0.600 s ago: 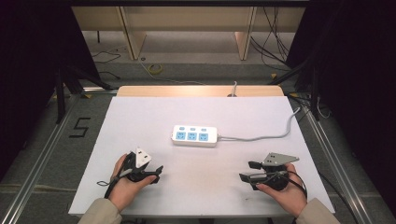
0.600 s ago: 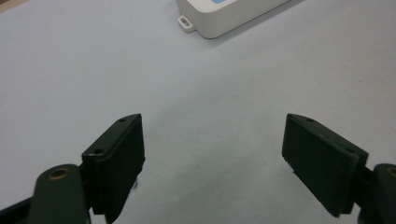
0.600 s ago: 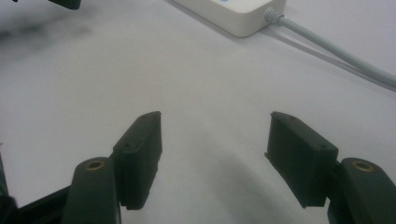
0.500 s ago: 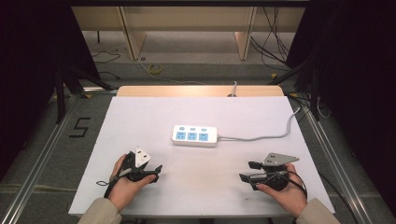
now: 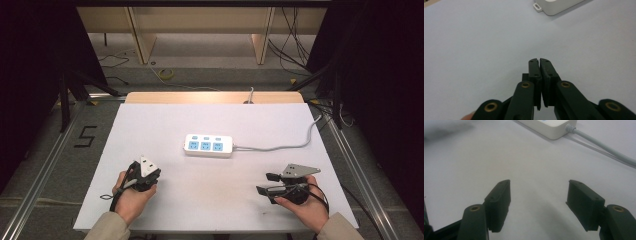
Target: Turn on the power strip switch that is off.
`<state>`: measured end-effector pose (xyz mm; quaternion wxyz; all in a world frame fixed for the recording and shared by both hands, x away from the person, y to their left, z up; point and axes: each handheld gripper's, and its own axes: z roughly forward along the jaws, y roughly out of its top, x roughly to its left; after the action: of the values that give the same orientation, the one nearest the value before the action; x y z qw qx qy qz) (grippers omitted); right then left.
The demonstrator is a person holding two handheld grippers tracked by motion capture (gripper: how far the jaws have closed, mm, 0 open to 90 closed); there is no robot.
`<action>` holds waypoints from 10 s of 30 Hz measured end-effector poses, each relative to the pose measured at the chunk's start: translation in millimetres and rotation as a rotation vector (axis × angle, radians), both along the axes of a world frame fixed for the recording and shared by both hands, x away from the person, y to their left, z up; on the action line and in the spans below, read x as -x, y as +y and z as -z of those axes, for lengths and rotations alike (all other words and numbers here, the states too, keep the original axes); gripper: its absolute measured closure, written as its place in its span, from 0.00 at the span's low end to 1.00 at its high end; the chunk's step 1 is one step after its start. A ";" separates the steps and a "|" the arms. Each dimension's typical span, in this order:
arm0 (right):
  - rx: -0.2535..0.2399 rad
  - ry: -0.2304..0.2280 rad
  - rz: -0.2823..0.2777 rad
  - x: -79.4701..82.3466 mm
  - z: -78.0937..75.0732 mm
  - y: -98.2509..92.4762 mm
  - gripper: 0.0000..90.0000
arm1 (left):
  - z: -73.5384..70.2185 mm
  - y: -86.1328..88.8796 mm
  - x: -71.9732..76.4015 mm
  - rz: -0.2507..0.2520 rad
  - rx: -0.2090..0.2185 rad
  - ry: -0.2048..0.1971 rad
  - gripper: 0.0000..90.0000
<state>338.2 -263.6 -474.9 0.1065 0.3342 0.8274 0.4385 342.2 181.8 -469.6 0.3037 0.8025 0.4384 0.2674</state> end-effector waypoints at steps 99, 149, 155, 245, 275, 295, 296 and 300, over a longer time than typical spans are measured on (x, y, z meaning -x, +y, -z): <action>0.000 0.000 -0.001 1.9 0.9 2.3 0.40 | -26.6 -34.1 -42.6 0.016 0.066 0.132 1.00; 0.002 -0.002 -0.008 1.7 0.8 3.4 0.40 | -26.6 -46.8 -64.8 0.050 0.044 0.164 1.00; 0.002 -0.001 -0.008 1.5 0.9 3.6 0.40 | -26.1 -48.7 -67.4 0.053 0.040 0.170 1.00; 0.000 -0.003 -0.006 1.1 0.3 3.9 0.40 | -40.0 -68.9 -111.1 0.065 -0.001 0.205 1.00; -0.001 -0.003 -0.008 0.9 0.1 3.8 0.40 | -40.8 -79.6 -128.3 0.077 -0.029 0.229 1.00; -0.003 -0.004 -0.011 0.5 0.0 3.5 0.40 | -40.4 -86.6 -141.1 0.081 -0.043 0.249 1.00; -0.005 -0.003 -0.009 0.5 0.0 3.7 0.40 | -40.6 -86.7 -142.0 0.084 -0.047 0.249 1.00; -0.005 -0.002 -0.009 0.4 0.0 3.7 0.40 | -42.2 -88.5 -145.5 0.083 -0.048 0.248 1.00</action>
<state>337.7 -259.9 -474.9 0.1047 0.3303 0.8277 0.4415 487.7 93.3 -427.3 0.2386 0.8538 0.4326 0.1641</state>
